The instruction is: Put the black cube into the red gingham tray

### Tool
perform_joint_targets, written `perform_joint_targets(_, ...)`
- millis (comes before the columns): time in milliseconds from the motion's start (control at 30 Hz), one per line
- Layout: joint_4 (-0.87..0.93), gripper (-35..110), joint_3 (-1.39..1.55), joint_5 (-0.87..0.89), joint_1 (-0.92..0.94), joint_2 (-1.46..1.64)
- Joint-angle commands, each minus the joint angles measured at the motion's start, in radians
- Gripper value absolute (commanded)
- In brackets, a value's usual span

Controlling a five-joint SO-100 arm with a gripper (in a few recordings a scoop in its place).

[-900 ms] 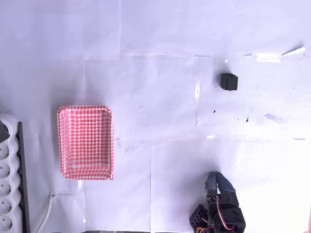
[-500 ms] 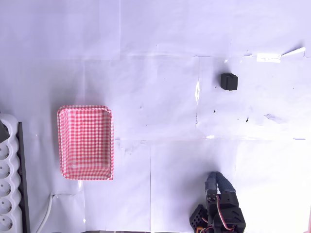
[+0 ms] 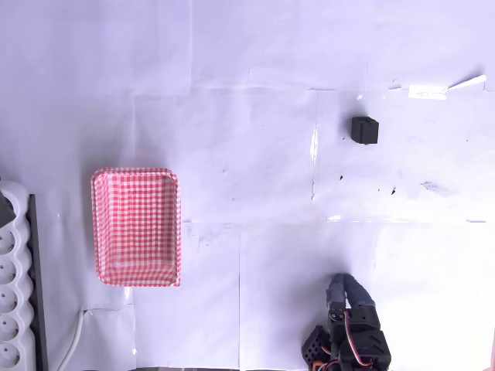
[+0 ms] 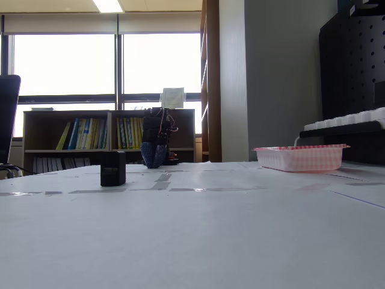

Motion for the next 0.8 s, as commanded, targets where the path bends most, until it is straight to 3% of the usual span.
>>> perform_joint_targets(0,-0.322,1,0.012,0.043,0.014,0.198)
perform_joint_targets(333,-1.631,7,0.026,-0.009,0.086,1.025)
perform_joint_targets(533,-1.993,21,0.061,0.034,0.104,1.361)
perform_joint_targets(767,-2.232,43,0.221,-0.046,0.121,1.713)
